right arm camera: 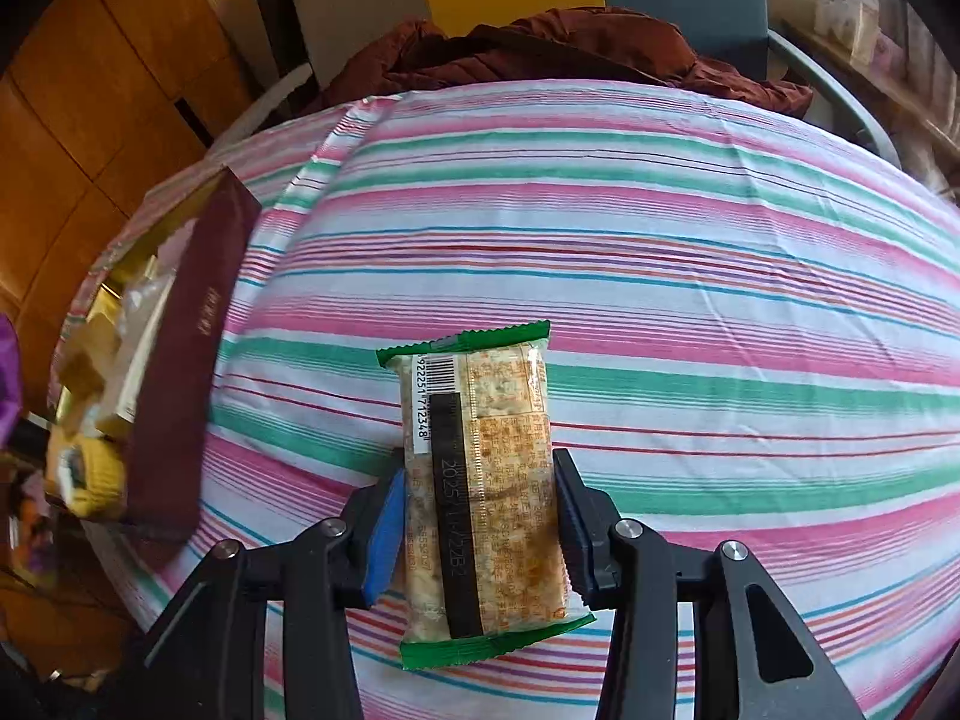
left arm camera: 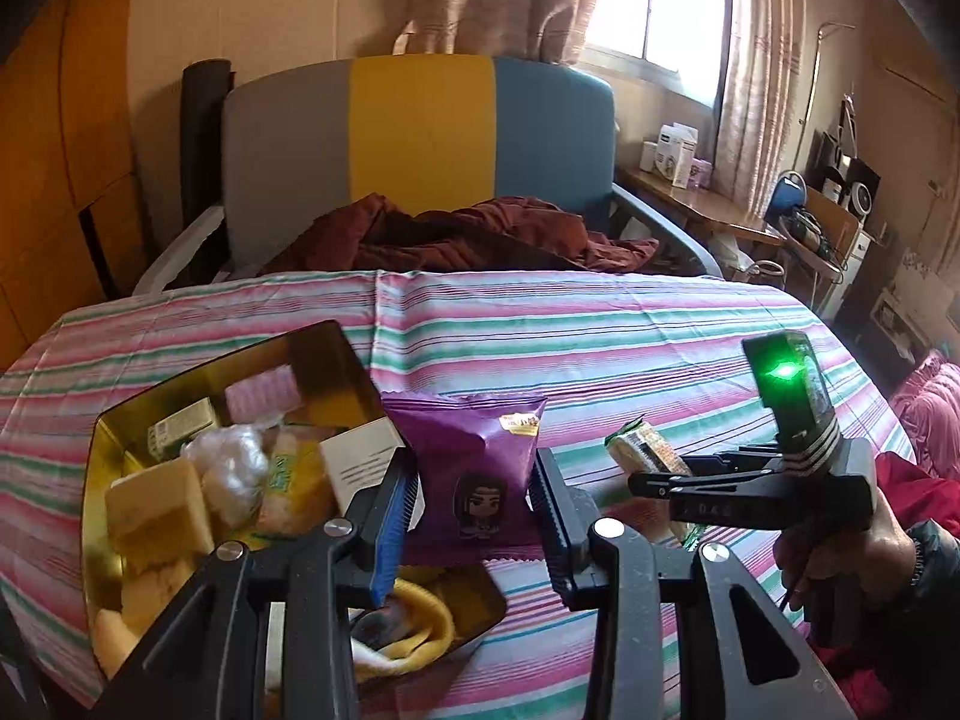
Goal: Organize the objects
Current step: 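Carry the cracker packet and purple bag over the gold tray, then release the cracker packet and purple bag into the tray and withdraw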
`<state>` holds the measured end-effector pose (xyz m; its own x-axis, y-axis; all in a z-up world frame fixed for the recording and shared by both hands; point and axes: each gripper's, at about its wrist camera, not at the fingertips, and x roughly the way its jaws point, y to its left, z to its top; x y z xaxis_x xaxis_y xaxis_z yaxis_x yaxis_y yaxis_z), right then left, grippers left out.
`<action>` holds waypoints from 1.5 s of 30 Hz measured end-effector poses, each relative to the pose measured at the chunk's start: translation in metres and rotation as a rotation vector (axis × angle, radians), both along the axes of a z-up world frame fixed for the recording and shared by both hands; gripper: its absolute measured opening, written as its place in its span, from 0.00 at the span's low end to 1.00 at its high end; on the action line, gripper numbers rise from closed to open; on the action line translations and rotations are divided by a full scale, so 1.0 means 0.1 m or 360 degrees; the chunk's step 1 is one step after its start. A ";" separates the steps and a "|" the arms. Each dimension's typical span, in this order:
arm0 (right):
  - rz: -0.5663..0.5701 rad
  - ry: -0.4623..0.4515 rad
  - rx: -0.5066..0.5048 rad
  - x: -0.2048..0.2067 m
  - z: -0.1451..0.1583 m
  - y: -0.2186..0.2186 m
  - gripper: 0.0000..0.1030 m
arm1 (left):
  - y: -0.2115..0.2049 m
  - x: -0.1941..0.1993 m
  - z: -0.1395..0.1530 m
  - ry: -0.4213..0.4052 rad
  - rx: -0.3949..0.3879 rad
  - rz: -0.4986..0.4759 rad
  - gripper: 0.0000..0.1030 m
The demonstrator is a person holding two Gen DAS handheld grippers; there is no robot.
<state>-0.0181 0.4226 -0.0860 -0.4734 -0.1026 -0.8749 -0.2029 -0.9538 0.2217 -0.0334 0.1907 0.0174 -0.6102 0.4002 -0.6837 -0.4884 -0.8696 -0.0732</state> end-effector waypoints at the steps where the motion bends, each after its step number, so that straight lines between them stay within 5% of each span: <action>1: -0.0005 0.0010 -0.0010 0.00 0.02 -0.03 0.44 | -0.04 0.00 0.00 0.0002 0.0002 0.0010 0.37; 18: 0.0122 0.0283 -0.0107 -0.12 0.73 -0.67 0.44 | -0.64 -0.01 -0.02 0.0014 0.0041 0.0176 0.37; 27: 0.0318 0.0400 -0.0159 -0.27 1.04 -1.28 0.44 | -1.38 -0.07 -0.07 -0.0026 0.0103 0.0420 0.37; 36: 0.0522 0.0392 -0.0225 -0.39 1.05 -1.82 0.44 | -2.15 0.05 -0.15 -0.0053 0.0205 0.0651 0.37; 45: 0.0529 0.0296 -0.0265 -0.74 0.84 -2.10 0.44 | -1.98 -0.07 -0.26 -0.0102 0.0208 0.0555 0.37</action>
